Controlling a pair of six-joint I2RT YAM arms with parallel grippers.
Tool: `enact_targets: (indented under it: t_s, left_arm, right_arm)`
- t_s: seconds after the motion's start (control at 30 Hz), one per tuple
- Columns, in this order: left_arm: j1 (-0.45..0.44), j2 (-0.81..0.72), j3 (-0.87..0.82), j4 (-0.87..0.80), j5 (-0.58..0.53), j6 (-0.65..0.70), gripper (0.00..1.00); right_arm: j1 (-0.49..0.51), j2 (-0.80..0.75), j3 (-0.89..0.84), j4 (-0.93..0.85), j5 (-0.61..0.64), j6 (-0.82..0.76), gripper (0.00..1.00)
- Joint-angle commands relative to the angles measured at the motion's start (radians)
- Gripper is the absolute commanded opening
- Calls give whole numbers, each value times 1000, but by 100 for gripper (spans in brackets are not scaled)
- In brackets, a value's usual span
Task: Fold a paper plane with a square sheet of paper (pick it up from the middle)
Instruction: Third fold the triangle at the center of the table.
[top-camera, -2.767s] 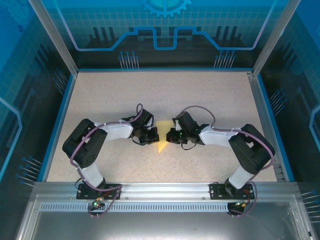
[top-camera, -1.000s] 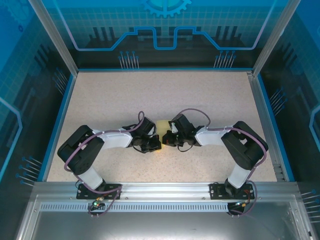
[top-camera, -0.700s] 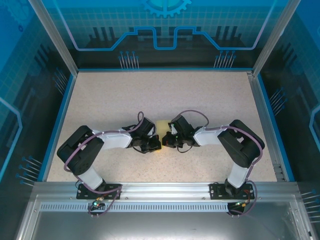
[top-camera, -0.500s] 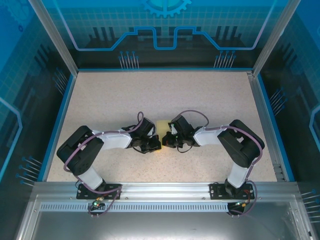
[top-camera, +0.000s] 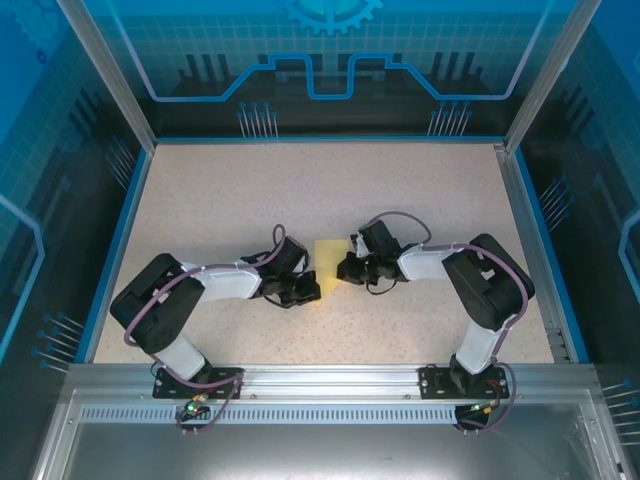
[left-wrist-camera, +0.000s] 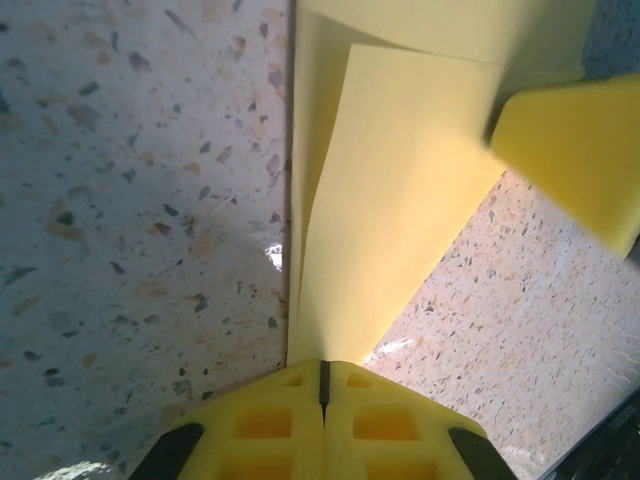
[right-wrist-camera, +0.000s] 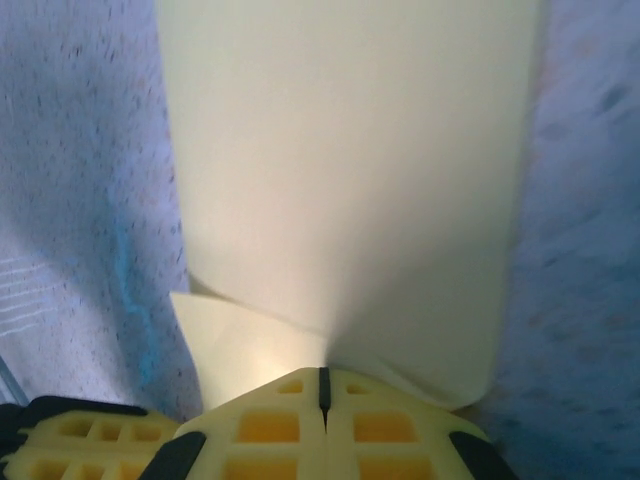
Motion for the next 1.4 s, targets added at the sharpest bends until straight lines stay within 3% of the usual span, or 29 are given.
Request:
enact_targets:
  t_s: [0.0,0.23,0.4,0.67,0.97,1.37]
  left_arm:
    - [-4,2,-34,-105,-39,-12,0]
    - [-4,6,-22,-113,-38,-4,0]
    - [-3,12,-11,-118,-37,3,0]
    - [-3,18,-6,-119,-37,5,0]
    - [-3,8,-6,-126,-28,21,0]
    - [-7,-64,-53,-132,62,104,1]
  right_arm:
    - [-74,22,25,-83,106,-53,0]
    - [-74,-118,60,-152,135,-80,0]
    - [-2,-166,20,-130,97,-65,0]
    - [109,-71,5,-58,32,-16,0]
    - [109,25,46,-89,56,0,0]
    - [108,67,70,-152,93,37,0]
